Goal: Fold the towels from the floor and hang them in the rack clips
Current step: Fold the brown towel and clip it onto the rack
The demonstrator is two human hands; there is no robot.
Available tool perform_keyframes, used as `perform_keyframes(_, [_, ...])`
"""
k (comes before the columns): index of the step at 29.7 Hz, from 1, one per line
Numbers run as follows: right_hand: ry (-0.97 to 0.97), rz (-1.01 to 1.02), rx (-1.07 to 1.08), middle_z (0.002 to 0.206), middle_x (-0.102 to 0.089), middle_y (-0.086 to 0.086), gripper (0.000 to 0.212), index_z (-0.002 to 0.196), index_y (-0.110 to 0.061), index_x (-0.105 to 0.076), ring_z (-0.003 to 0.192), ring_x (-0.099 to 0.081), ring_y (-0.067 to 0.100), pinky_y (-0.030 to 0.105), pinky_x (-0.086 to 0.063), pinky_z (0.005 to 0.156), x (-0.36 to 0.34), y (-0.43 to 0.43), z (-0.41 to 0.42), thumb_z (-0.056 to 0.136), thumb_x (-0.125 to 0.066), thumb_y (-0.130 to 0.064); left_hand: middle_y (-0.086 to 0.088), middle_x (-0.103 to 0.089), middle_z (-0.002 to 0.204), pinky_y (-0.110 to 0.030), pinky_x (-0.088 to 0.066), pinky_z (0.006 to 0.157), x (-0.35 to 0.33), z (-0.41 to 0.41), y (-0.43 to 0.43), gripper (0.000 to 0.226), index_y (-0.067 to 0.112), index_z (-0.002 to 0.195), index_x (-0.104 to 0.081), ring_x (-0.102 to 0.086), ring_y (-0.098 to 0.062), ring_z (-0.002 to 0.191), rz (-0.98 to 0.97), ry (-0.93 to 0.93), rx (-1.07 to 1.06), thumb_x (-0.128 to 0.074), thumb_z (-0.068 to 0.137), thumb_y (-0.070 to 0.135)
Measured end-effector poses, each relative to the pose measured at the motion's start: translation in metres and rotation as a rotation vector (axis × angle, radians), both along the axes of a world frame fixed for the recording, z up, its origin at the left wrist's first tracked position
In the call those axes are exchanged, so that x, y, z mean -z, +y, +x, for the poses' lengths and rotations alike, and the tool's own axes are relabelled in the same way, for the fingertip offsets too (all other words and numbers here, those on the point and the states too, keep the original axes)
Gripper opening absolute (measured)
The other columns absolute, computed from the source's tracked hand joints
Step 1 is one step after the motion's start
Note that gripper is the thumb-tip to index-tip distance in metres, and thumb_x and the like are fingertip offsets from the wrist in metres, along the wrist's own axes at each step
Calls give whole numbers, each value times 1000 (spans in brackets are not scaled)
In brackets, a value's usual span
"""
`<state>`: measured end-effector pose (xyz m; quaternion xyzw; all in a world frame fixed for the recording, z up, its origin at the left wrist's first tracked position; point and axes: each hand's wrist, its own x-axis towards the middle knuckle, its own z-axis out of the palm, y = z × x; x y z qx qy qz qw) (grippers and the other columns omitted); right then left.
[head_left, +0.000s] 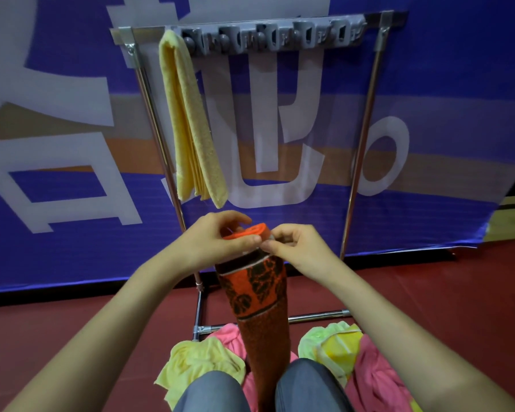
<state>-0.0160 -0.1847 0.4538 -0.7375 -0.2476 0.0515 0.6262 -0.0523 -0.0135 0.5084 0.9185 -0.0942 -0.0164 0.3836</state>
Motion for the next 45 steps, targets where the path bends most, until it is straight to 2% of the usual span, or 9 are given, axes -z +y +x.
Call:
perform_keyframes(4, [3,-4,-2,51,-61,-15,23,62,-27,-62,58,-55,-7,9,-41,58,2,0,-2,80,-66,-12,-5,-66,98,-37,-54,82,-2,1,-6,34,16,105,-62,-63,-18,90,67,-16,33,-62,80,39])
perform_keyframes(9, [40,78,-32,67,-64,-12,18,75,-26,-62,65,-58,-8,8,-44,65,7,-1,-2,81,-63,-9,-9,-65,88,-39,-50,78,-4,-2,-13,20,9,93,-62,-62,-25,86,40,-134,66,-57,85,27])
perform_keyframes(13, [167,73,-109,90,-64,-10,21,91,-24,-62,79,-60,-8,13,-47,81,34,-7,-1,81,-61,-6,0,-61,81,-26,-48,72,-13,-1,-14,12,12,89,-60,-61,-18,80,3,-251,42,-55,87,23])
perform_keyframes(20, [339,-18,-177,89,-62,-10,26,90,-25,-60,74,-58,-14,9,-46,72,88,1,3,79,-63,-2,4,-60,76,-13,-42,62,-43,3,-1,10,13,87,-61,-56,-8,69,68,-379,20,-56,86,22])
perform_keyframes(24, [389,-125,-211,90,-61,-10,23,89,-26,-59,73,-58,-13,11,-46,74,117,12,13,80,-63,-5,-12,-64,80,-33,-45,67,-63,3,14,19,5,89,-62,-58,-21,74,108,-444,-19,-57,87,24])
perform_keyframes(32, [506,-113,-85,77,-62,-3,8,90,-10,-61,60,-58,-4,11,-45,60,148,7,16,84,-59,-5,6,-54,65,-21,-38,55,-59,0,62,17,28,71,-53,-50,-7,60,96,-466,-204,-58,86,25])
perform_keyframes(40, [408,-154,-149,55,-63,-18,13,75,-13,-61,59,-55,-9,10,-43,61,110,-19,29,83,-59,-2,-16,-63,95,-47,-53,76,-4,-5,92,21,12,100,-57,-60,-32,86,187,-209,-519,-50,89,30])
perform_keyframes(43, [363,-183,-259,55,-62,-18,6,74,-13,-60,58,-53,-9,9,-42,60,84,-17,27,78,-63,-14,-14,-58,119,-44,-50,88,29,-5,72,37,15,123,-47,-58,-31,103,338,49,-403,-48,90,32])
perform_keyframes(45, [348,-172,-307,60,-65,-17,12,78,-11,-62,62,-56,-6,11,-44,63,65,-14,22,73,-62,-21,-8,-49,135,-33,-41,101,46,-5,52,46,14,133,-39,-49,-23,120,253,110,-238,-47,91,32])
